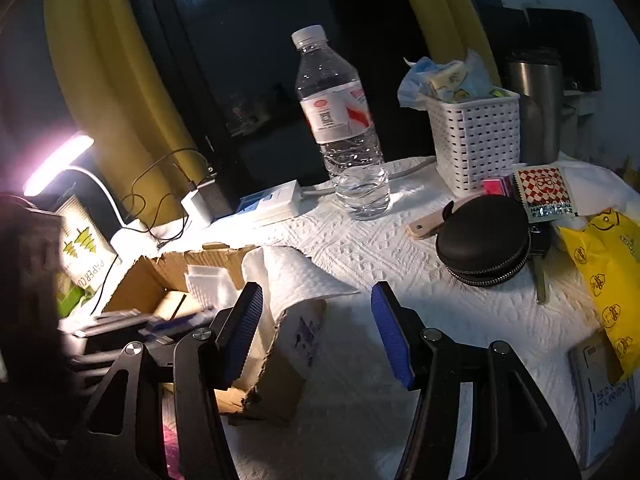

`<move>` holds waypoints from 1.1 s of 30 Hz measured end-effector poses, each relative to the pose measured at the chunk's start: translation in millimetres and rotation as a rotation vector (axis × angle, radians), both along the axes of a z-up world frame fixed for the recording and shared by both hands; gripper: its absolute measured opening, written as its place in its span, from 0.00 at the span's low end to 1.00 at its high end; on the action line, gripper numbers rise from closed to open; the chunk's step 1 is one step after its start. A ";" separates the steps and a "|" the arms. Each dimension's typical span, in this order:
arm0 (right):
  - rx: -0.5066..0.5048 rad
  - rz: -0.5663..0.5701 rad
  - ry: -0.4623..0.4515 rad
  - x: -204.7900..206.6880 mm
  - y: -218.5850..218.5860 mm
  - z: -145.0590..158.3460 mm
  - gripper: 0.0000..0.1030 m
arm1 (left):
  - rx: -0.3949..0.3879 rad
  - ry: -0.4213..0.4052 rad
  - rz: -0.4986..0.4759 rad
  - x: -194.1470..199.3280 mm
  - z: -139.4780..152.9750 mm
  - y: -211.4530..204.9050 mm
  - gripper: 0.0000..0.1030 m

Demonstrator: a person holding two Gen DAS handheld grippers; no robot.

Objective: Organize soft objects
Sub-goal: 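Carry the paper towel with the left gripper into the cardboard box and release, then grasp the grey dotted glove with the right gripper while left gripper grasps plastic bag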

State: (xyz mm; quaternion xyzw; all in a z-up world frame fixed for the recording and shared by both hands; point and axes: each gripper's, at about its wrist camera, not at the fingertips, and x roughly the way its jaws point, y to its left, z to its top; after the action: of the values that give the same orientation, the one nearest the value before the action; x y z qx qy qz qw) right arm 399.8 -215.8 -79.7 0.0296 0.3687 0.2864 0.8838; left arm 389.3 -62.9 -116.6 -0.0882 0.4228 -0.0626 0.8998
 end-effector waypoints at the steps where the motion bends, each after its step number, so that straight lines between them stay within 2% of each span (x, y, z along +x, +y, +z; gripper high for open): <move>1: -0.002 -0.002 0.001 -0.2 -0.8 -0.4 0.58 | 0.005 0.024 -0.002 3.4 -3.3 -1.1 0.13; 4: -0.006 -0.002 0.001 -0.4 -0.7 -1.4 0.58 | 0.032 0.045 -0.010 3.8 -6.2 -5.3 0.15; 8: -0.008 -0.003 0.000 -1.2 -0.2 -1.2 0.58 | 0.051 0.023 -0.031 -3.2 1.5 -9.8 0.27; 9: -0.010 -0.005 -0.001 -1.9 -0.2 -0.4 0.58 | 0.053 0.014 -0.031 -6.2 4.8 -9.5 0.34; 10: -0.013 -0.006 -0.004 -3.2 -0.1 1.7 0.58 | 0.050 0.005 -0.031 -9.7 8.5 -8.4 0.49; 12: -0.018 -0.008 -0.017 -7.2 0.8 7.9 0.58 | 0.023 -0.025 -0.033 -18.7 17.4 -4.1 0.65; 21: -0.046 -0.042 -0.076 -42.1 -3.6 41.6 0.58 | -0.019 -0.089 -0.026 -62.3 43.8 13.6 0.67; 33: -0.088 -0.021 -0.116 -103.3 8.3 64.9 0.58 | -0.045 -0.162 -0.012 -125.7 62.2 36.6 0.68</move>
State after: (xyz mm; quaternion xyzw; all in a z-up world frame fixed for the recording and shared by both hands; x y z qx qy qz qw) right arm 296.5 -207.4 -14.9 -0.0218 0.3286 0.2617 0.9072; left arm 263.6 -26.4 -54.4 -0.1004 0.3477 -0.0846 0.9283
